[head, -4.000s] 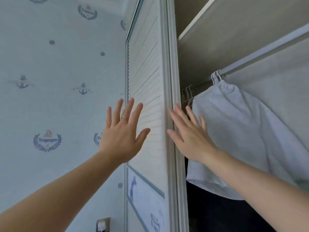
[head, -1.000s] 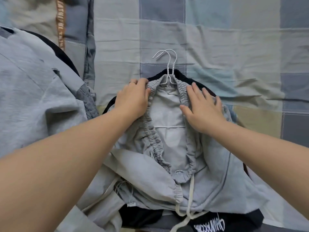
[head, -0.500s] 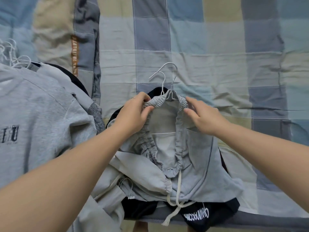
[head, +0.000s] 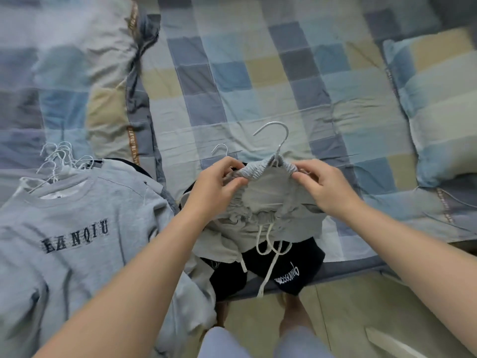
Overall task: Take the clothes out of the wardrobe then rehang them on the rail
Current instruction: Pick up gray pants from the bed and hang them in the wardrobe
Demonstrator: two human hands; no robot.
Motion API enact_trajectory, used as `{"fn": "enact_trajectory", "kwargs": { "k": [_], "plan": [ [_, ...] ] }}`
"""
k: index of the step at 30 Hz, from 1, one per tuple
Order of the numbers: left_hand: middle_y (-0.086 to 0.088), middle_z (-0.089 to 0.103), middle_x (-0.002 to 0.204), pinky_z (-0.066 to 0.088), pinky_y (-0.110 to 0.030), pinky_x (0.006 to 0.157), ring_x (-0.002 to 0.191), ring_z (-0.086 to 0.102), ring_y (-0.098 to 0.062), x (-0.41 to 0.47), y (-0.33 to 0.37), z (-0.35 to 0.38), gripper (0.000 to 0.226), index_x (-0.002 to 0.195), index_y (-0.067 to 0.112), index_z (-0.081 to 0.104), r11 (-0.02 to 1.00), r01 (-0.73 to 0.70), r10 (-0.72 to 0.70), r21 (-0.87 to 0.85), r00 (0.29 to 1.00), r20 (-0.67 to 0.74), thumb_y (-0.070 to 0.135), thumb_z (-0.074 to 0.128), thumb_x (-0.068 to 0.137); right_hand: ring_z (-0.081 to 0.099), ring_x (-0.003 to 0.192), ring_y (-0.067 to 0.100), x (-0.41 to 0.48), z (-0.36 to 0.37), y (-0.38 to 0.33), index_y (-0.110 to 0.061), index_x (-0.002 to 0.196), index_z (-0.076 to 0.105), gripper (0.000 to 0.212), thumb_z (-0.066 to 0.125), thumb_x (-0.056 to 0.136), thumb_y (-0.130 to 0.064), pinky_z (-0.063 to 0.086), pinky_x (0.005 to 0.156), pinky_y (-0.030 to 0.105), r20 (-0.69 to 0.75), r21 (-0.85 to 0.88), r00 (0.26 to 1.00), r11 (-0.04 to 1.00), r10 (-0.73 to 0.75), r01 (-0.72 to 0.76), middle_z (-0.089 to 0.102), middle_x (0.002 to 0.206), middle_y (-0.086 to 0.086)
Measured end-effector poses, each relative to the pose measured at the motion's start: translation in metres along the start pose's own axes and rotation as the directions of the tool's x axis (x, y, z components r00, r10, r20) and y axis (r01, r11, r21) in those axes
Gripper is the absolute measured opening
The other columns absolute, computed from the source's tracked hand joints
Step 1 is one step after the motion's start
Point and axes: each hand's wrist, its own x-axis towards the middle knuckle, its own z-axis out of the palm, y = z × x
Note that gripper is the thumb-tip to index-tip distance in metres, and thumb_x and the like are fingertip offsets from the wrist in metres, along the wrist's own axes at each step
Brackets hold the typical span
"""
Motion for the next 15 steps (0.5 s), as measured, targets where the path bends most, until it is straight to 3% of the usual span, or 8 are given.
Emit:
{"fn": "enact_trajectory", "kwargs": {
  "k": [4, 6, 9, 15],
  "plan": [
    [0.019, 0.065, 0.090, 0.044, -0.019, 0.080, 0.088, 0.060, 0.001, -0.017, 0.057, -0.024, 0.020, 0.105, 0.029, 0.071, 0.993, -0.115, 0.116, -0.023, 0.991, 0.070, 0.024, 0.076, 0.086, 0.060, 0.086, 0.009, -0.050, -0.036, -0.050, -0.038, 0.096, 0.067, 0.020, 0.066, 0.093, -0.018, 0.050, 0.081, 0.037, -0.187, 0.045, 0.982, 0.999, 0.000, 0.008, 0.067, 0.092, -0.011],
    [0.022, 0.065, 0.090, 0.041, -0.011, 0.079, 0.088, 0.059, 0.008, -0.021, 0.088, -0.035, 0.018, 0.102, 0.031, 0.073, 0.984, -0.175, 0.176, -0.016, 0.980, 0.096, 0.023, 0.076, 0.086, 0.062, 0.083, 0.011, -0.071, -0.053, -0.073, -0.030, 0.094, 0.070, 0.016, 0.068, 0.091, -0.014, 0.052, 0.081, 0.042, -0.286, 0.065, 0.958, 0.998, 0.020, -0.001, 0.068, 0.090, -0.009],
    [0.021, 0.062, 0.088, 0.038, -0.006, 0.073, 0.085, 0.057, 0.011, -0.024, 0.139, -0.052, 0.018, 0.094, 0.043, 0.068, 0.954, -0.300, 0.295, 0.015, 0.945, 0.144, 0.027, 0.074, 0.088, 0.063, 0.079, 0.009, -0.099, -0.084, -0.105, -0.023, 0.091, 0.073, 0.013, 0.068, 0.090, -0.011, 0.054, 0.077, 0.039, -0.428, 0.075, 0.903, 0.997, 0.023, 0.010, 0.069, 0.087, -0.010],
    [0.015, 0.063, 0.095, 0.047, -0.028, 0.080, 0.088, 0.060, -0.004, -0.024, 0.250, -0.063, 0.019, 0.107, 0.030, 0.073, 0.854, -0.517, 0.500, 0.056, 0.846, 0.186, 0.031, 0.073, 0.088, 0.066, 0.082, 0.011, -0.155, -0.158, -0.160, -0.016, 0.090, 0.074, 0.013, 0.066, 0.090, -0.005, 0.054, 0.076, 0.027, -0.694, 0.027, 0.720, 0.997, -0.031, 0.068, 0.070, 0.088, -0.006]
  ]
}}
